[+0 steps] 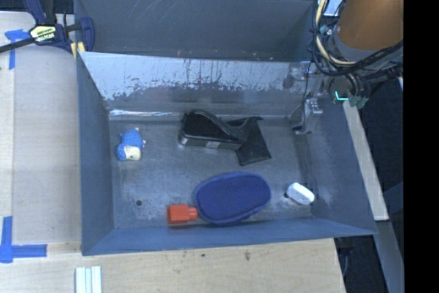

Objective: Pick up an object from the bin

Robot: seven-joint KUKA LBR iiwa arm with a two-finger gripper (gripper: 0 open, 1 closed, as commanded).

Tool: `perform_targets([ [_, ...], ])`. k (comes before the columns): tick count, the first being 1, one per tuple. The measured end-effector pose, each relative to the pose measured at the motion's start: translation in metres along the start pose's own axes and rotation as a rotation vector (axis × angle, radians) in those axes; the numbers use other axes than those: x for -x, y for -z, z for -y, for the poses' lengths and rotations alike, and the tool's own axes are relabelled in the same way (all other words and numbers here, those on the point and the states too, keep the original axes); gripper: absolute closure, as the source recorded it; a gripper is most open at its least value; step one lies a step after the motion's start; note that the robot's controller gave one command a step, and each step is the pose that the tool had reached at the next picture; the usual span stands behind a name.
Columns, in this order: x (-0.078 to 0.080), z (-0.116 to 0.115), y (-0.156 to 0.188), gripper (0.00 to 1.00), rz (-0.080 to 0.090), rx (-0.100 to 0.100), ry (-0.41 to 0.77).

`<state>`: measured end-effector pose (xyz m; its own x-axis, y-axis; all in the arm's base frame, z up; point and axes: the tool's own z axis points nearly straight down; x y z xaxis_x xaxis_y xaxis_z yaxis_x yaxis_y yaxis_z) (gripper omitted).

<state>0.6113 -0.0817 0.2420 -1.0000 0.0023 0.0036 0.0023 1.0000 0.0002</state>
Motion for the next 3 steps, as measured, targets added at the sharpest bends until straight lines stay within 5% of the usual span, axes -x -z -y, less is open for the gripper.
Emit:
perform_targets([
  [1, -0.048, 0.013, -0.169, 0.0, -0.002, 0.0, 0.01],
  [2, -0.109, 0.024, -0.172, 0.0, 0.004, -0.001, 0.423],
  [3, -0.109, -0.006, -0.172, 0.0, 0.002, 0.0, 0.483],
])
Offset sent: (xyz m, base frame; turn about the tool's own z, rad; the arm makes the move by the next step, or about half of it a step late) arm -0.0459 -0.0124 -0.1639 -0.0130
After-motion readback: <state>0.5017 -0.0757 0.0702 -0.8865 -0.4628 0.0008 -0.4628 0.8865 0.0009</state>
